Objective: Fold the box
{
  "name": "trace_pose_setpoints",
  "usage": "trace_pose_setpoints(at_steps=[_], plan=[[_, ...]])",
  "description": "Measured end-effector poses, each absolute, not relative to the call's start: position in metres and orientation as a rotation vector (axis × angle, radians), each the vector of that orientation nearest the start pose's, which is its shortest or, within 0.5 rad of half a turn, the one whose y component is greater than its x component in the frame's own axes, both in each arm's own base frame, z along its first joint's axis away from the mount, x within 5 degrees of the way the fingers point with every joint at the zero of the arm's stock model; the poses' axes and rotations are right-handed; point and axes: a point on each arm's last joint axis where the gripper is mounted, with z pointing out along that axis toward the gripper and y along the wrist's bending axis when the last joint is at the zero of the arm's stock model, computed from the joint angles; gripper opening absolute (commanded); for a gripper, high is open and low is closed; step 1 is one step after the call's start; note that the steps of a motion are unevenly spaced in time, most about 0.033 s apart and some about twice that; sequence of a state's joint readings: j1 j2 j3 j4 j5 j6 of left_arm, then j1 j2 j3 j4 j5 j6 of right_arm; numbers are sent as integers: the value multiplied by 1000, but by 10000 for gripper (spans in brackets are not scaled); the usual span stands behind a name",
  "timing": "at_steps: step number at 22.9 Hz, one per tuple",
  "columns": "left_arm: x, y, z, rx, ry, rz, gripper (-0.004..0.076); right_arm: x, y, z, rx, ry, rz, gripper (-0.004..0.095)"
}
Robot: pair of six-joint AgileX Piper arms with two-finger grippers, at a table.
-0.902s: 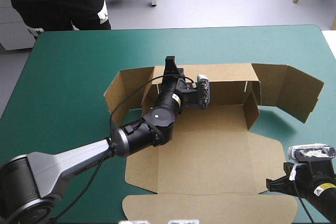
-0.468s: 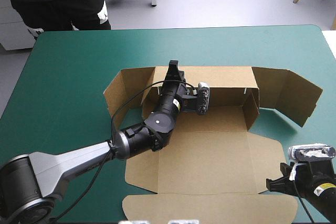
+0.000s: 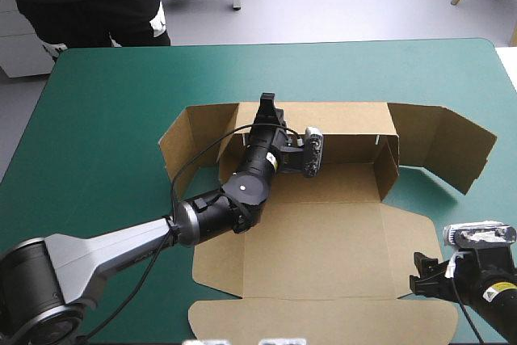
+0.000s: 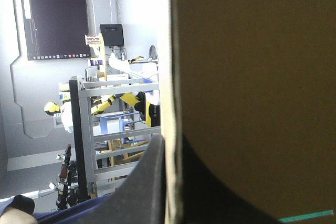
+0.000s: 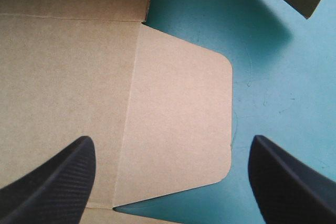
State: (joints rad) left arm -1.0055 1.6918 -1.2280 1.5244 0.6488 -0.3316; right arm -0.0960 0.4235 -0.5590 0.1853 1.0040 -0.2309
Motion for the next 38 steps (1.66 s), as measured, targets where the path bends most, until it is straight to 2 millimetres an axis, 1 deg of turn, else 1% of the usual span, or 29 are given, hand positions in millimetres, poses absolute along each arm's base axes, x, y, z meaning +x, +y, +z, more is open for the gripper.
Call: trace_pose_setpoints(at_steps=[2, 6, 8, 9, 10, 11, 12, 16, 19, 20, 21, 23, 27, 30, 32, 34, 37, 38], plan=[[250, -292, 298, 1514, 1259, 754, -10, 63, 9, 288, -114, 2328, 86, 671], [250, -292, 298, 1514, 1259, 754, -10, 64, 14, 292, -113, 2304, 166, 670], [250, -292, 298, 1516, 1258, 750, -10, 65, 18, 305, -134, 2249, 212, 670], [250, -292, 298, 1517, 1256, 749, -10, 67, 20, 317, -155, 2217, 223, 670], [250, -292, 298, 1518, 1255, 747, -10, 69, 20, 323, -166, 2205, 224, 670], [250, -292, 298, 1519, 1252, 745, -10, 77, 20, 334, -182, 2193, 227, 670], [250, -293, 298, 1520, 1250, 744, -10, 80, 20, 340, -189, 2189, 225, 670], [250, -293, 298, 1521, 1248, 742, -10, 121, 16, 366, -245, 2217, 194, 670], [250, -293, 298, 1521, 1248, 742, -10, 149, 10, 384, -239, 2222, 157, 670], [250, -293, 298, 1521, 1248, 742, -10, 165, 8, 393, -223, 2226, 159, 670], [250, -293, 298, 1521, 1248, 742, -10, 173, 8, 398, -213, 2226, 163, 670], [250, -293, 298, 1521, 1248, 742, -10, 201, 5, 412, -175, 2227, 177, 670], [250, -293, 298, 1508, 1260, 730, -10, 235, 1, 426, -136, 2224, 195, 670], [250, -293, 298, 1497, 1270, 722, -10, 260, -1, 430, -117, 2230, 205, 670], [250, -293, 297, 1494, 1274, 718, -10, 277, -3, 429, -111, 2245, 208, 670], [250, -292, 298, 1490, 1278, 717, -10, 299, -6, 422, -90, 2280, 203, 670], [250, -292, 298, 1477, 1289, 708, -10, 318, -11, 410, -65, 2327, 180, 670], [250, -292, 298, 1471, 1293, 703, -10, 329, -13, 400, -56, 2359, 167, 670]])
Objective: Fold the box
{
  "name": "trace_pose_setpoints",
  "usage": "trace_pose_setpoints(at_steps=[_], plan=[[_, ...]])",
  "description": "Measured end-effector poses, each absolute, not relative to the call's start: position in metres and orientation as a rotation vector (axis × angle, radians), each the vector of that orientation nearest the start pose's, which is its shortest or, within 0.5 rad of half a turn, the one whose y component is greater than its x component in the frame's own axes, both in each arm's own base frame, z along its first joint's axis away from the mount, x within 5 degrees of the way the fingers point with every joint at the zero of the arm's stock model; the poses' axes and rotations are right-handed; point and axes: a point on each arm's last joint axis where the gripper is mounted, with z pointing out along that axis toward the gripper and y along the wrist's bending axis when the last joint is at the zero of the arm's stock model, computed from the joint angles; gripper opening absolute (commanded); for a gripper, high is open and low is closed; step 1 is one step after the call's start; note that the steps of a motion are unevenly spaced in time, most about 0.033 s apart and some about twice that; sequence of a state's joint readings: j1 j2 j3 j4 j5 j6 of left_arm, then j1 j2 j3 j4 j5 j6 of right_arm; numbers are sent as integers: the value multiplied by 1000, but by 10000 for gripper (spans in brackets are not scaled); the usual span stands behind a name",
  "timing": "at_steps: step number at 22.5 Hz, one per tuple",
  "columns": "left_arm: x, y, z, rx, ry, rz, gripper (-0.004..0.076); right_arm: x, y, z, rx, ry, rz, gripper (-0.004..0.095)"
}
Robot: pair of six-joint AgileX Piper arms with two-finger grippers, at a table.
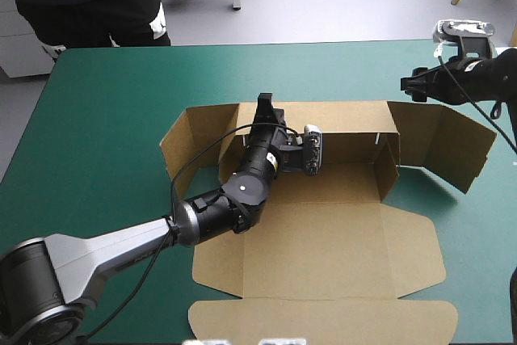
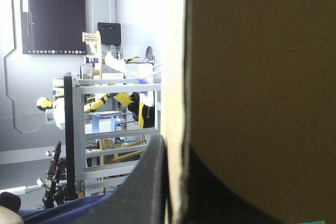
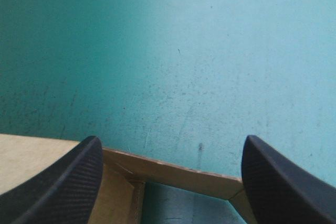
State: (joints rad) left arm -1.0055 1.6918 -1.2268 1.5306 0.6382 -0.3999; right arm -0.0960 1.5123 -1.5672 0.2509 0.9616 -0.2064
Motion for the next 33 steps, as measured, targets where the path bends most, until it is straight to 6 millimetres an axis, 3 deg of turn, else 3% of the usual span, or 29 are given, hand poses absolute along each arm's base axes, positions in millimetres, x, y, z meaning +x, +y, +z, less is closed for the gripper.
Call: trace_pose_setpoints(at_steps=[6, 12, 23, 27, 33], plan=[[250, -292, 297, 1470, 1295, 703, -10, 354, -19, 371, -38, 2453, 135, 670], [250, -292, 297, 1458, 1305, 696, -10, 357, -20, 365, -34, 2476, 121, 670], [250, -292, 297, 1414, 1342, 657, -10, 339, -21, 355, -75, 2705, 114, 526], [250, -292, 297, 1413, 1343, 656, -10, 336, -15, 354, -85, 2712, 191, 512], [250, -292, 297, 1414, 1341, 659, -10, 315, -6, 354, -151, 2694, 286, 510]])
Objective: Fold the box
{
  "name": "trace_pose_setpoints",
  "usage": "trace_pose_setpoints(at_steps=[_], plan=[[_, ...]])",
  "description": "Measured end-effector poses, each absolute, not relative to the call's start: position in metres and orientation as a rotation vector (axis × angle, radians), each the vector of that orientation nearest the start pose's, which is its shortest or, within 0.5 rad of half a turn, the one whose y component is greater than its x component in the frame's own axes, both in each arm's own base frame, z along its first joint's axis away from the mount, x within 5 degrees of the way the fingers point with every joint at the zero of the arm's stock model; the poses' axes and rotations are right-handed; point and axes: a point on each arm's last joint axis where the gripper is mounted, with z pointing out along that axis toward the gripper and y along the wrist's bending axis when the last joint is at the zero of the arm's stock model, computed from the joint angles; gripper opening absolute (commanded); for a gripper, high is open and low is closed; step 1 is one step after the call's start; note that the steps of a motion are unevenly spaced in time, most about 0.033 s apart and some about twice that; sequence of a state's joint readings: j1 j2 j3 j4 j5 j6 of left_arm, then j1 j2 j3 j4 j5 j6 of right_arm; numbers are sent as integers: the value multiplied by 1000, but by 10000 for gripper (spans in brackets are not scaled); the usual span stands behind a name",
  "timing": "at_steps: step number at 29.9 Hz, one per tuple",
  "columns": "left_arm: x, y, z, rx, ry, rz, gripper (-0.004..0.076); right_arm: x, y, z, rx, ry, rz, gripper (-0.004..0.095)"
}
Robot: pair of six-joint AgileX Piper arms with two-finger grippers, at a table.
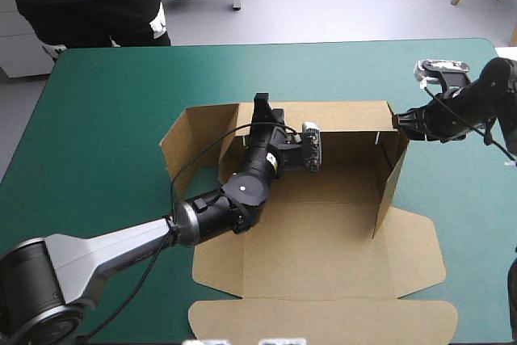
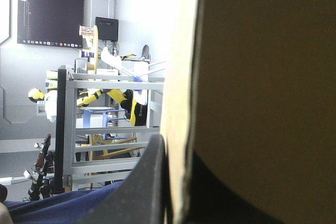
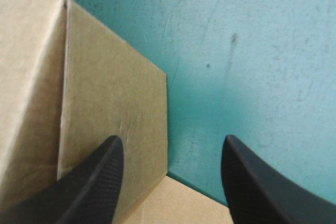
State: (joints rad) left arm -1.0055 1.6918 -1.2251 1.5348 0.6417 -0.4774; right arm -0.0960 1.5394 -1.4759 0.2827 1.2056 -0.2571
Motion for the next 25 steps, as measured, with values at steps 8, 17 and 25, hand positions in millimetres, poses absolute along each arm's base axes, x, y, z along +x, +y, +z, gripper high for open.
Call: trace_pose_setpoints(at_steps=[8, 17, 25], plan=[[250, -292, 297, 1420, 1329, 668, -10, 286, 0, 349, -234, 2637, 313, 508], [250, -292, 297, 1420, 1328, 670, -10, 265, 5, 329, -443, 2575, 306, 508], [250, -292, 297, 1423, 1319, 676, -10, 265, 11, 330, -630, 2473, 337, 508]])
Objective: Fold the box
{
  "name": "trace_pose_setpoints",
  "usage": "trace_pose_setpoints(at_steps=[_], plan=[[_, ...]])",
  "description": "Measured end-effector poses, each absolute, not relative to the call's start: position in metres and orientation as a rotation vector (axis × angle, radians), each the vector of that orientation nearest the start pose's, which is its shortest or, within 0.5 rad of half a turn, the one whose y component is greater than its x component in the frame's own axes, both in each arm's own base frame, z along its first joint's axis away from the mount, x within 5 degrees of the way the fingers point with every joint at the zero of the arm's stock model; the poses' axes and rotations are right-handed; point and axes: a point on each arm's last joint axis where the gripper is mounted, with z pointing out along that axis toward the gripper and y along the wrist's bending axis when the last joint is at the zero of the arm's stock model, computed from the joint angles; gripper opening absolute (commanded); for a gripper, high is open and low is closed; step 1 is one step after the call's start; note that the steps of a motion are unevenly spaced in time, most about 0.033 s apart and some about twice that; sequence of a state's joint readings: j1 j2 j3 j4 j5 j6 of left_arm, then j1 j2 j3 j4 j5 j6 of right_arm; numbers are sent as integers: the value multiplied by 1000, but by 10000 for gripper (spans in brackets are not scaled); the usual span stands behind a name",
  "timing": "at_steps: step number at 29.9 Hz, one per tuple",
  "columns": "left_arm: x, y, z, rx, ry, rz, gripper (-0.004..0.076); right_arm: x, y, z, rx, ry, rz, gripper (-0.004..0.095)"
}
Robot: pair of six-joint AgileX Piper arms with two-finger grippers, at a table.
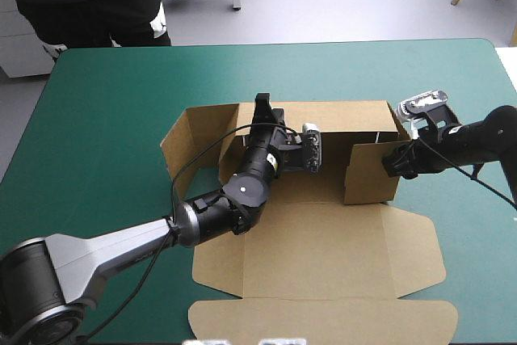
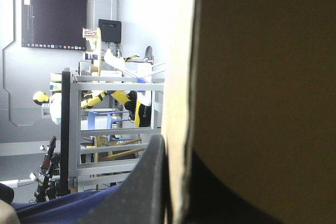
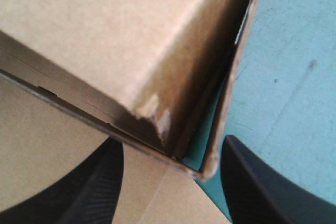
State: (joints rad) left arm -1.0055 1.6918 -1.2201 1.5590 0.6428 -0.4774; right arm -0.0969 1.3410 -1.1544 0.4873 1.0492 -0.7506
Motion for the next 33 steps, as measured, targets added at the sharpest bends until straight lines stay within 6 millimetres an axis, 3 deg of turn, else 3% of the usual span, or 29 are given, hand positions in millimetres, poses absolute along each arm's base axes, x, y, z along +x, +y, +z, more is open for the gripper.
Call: trace_pose_setpoints(at_steps=[6, 14, 19, 33], plan=[[250, -292, 297, 1424, 1319, 676, -10, 267, 12, 328, -658, 2438, 328, 509], [250, -292, 297, 1429, 1313, 681, -10, 264, 18, 300, -641, 2408, 415, 509], [250, -292, 297, 1462, 1284, 705, -10, 266, 19, 294, -641, 2360, 413, 506], [250, -293, 297, 1530, 1221, 763, -10, 272, 17, 296, -676, 2285, 328, 186]])
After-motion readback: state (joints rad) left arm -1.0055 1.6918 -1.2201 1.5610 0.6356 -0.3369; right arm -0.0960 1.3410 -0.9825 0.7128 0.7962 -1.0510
